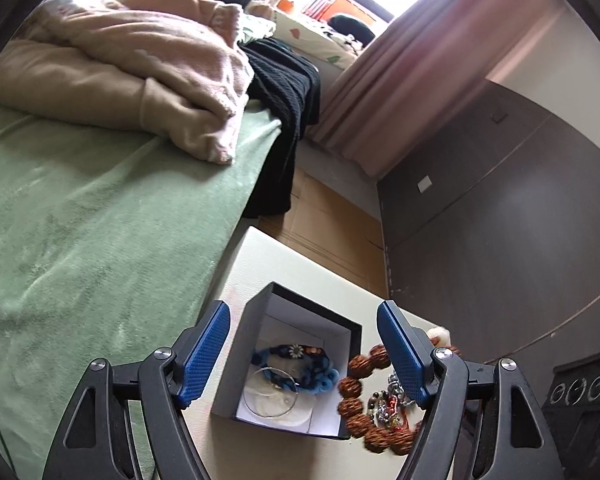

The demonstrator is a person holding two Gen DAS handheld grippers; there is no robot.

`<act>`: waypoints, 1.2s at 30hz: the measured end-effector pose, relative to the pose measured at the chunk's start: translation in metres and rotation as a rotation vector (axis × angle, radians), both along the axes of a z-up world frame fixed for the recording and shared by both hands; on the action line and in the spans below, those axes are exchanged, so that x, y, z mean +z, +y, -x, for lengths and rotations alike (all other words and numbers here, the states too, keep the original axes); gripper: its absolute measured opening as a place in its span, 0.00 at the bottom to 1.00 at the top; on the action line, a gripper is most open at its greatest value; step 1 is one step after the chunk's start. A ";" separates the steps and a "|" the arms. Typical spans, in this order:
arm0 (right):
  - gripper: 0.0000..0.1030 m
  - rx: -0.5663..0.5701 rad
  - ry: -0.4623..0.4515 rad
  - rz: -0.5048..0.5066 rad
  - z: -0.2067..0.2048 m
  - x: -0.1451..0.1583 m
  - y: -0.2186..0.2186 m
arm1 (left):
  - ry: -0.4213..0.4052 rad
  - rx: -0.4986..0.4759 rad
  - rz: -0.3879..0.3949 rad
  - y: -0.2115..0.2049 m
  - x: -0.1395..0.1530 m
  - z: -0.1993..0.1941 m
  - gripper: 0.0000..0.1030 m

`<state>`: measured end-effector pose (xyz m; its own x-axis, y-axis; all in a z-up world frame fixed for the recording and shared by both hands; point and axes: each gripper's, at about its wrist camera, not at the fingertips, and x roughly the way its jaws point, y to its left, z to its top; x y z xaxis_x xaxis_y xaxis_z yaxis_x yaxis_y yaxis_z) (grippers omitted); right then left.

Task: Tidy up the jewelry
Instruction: 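Drop the hoop into the black box while the right tool lowers the brown bracelet in, then move both tools over the remaining beaded bracelets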

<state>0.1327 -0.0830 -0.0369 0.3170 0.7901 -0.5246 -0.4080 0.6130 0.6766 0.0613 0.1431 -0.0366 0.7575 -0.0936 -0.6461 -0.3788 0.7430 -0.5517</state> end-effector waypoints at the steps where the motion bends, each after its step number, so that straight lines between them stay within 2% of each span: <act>1: 0.20 0.004 0.000 0.015 0.000 -0.002 0.004 | 0.000 0.003 0.004 0.001 0.000 0.001 0.74; 8: 0.21 -0.018 0.003 0.113 -0.002 -0.015 0.019 | -0.003 0.033 0.024 0.011 0.000 0.006 0.74; 10: 0.22 -0.016 0.014 0.097 -0.003 -0.017 0.022 | -0.002 0.038 0.027 0.013 0.000 0.007 0.74; 12: 0.32 0.033 0.057 0.011 -0.005 -0.022 0.024 | -0.001 0.040 0.026 0.013 0.000 0.008 0.74; 13: 0.43 0.044 0.071 -0.006 -0.005 -0.024 0.025 | 0.000 0.041 0.024 0.013 0.000 0.008 0.74; 14: 0.45 0.047 0.081 -0.015 -0.005 -0.027 0.025 | 0.001 0.039 0.022 0.013 0.000 0.009 0.74; 18: 0.45 0.028 0.107 -0.009 -0.007 -0.030 0.015 | 0.002 0.029 0.021 0.010 0.000 0.007 0.74; 23: 0.45 -0.015 0.097 -0.023 -0.007 -0.021 -0.007 | 0.007 0.003 0.011 -0.002 0.000 0.003 0.74; 27: 0.46 -0.078 0.091 0.022 -0.008 -0.014 -0.030 | 0.017 -0.042 -0.027 -0.017 0.001 -0.001 0.74; 30: 0.58 -0.134 0.096 0.071 -0.009 -0.012 -0.051 | 0.017 -0.069 -0.038 -0.028 0.000 -0.003 0.74; 32: 0.73 -0.177 0.104 0.095 -0.009 -0.012 -0.067 | 0.021 -0.092 -0.053 -0.038 0.000 -0.006 0.74; 36: 0.75 -0.246 0.137 0.138 -0.008 -0.013 -0.099 | 0.038 -0.160 -0.112 -0.065 -0.001 -0.014 0.74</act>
<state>0.1411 -0.1821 -0.0504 0.4088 0.6172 -0.6723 -0.1470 0.7716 0.6189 0.0750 0.0784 -0.0377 0.7136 -0.1369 -0.6871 -0.2695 0.8516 -0.4496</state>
